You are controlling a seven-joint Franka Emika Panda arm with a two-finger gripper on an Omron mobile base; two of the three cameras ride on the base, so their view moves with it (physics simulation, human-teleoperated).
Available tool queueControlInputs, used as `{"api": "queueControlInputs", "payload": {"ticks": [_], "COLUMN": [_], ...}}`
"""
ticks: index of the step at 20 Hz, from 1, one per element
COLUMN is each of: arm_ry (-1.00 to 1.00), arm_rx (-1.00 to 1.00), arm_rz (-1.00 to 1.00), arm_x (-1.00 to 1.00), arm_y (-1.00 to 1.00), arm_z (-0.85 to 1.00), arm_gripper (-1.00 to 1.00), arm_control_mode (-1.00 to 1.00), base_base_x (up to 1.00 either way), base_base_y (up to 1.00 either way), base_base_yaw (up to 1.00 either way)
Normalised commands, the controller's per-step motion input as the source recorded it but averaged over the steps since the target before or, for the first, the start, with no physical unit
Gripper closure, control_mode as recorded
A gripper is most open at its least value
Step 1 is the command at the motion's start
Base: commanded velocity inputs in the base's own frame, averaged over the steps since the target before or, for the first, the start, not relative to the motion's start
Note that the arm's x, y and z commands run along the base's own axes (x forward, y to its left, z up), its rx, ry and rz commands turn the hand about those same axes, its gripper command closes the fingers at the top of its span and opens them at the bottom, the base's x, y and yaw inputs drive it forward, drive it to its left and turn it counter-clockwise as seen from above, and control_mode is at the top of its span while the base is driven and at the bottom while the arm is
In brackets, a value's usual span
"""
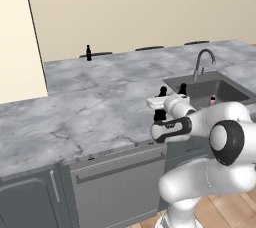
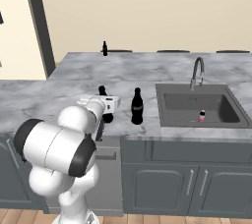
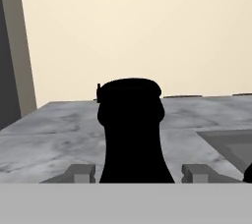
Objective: Place the large bottle from the dining counter next to the other large bottle outside the sink, and place the small bottle from the dining counter next to the other small bottle inside the sink.
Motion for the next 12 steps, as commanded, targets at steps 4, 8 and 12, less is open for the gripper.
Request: {"api": "queueControlInputs", "payload": {"ticks": [4,8,12], "arm_ry": [0.0,0.0,-0.01], "arm_rx": [0.0,0.0,0.01], "arm_rz": [0.0,0.0,0.0], "arm_x": [0.11,0.1,0.05], "arm_y": [0.0,0.0,0.0], "arm_z": [-0.26,-0.22,-0.14], "arm_gripper": [1.0,1.0,1.0], "arm_control_mode": [-1.0,-1.0,-1.0], "base_base_x": [0.0,0.0,0.0], "base_base_y": [0.0,0.0,0.0], "base_base_yaw": [0.0,0.0,0.0]}}
